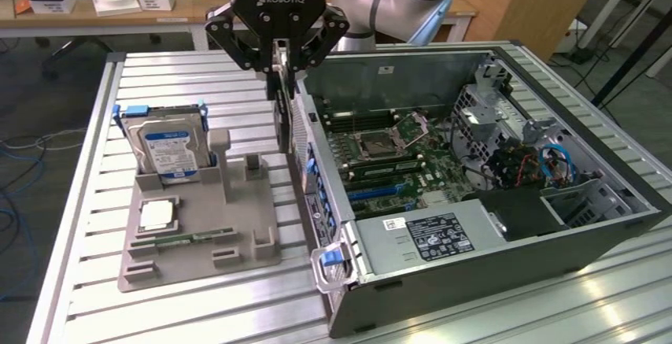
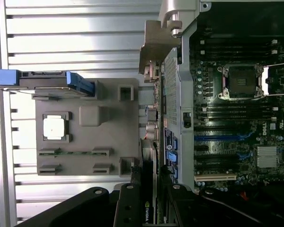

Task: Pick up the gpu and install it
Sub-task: 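Pick up the gpu and move the gpu toward the slot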

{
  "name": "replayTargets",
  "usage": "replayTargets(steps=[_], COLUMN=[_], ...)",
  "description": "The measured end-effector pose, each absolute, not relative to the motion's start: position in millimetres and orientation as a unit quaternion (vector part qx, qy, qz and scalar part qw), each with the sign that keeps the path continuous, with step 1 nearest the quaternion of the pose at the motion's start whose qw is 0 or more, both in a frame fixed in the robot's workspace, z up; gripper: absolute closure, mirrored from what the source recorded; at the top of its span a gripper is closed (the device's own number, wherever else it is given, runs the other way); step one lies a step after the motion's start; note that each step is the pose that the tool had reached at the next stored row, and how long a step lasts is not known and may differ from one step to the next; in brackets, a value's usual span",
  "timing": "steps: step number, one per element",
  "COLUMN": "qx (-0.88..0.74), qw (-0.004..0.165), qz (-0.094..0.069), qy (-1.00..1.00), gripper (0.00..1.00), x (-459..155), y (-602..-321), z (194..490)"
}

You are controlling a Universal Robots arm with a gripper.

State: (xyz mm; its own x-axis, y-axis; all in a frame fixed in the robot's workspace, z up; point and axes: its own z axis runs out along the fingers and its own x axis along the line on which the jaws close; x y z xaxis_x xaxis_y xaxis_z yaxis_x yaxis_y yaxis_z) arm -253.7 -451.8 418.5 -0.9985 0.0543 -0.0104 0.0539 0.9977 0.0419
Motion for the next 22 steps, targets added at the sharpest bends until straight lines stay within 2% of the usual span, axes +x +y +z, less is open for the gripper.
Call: replayTargets(steps=[22], qx=[0.027], qw=[0.006], qz=[0.021], qy=[0.999], gripper=[0.74], x=[-245.2], y=[-451.1], z=[418.4])
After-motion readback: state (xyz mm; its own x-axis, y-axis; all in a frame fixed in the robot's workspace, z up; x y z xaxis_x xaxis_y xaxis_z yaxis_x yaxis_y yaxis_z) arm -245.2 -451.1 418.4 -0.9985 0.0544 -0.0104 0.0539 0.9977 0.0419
